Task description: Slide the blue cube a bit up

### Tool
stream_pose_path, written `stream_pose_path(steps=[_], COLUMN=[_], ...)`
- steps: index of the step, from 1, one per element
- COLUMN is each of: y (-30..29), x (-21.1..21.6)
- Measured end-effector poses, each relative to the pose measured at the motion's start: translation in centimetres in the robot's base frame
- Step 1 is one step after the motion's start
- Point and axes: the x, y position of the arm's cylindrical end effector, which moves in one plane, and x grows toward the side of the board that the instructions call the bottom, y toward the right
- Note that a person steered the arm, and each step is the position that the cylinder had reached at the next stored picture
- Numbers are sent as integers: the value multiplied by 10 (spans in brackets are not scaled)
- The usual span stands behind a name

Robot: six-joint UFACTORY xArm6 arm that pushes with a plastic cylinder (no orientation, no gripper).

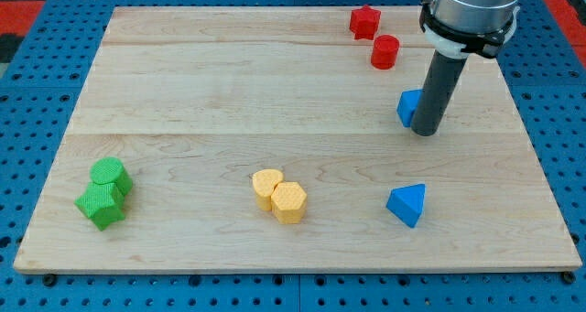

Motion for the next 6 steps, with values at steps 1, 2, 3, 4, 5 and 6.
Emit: stream_pose_path(steps=[1,2,3,4,5,6], y=[49,41,15,1,-17,-40], x=[-21,-28,1,1,-18,-32])
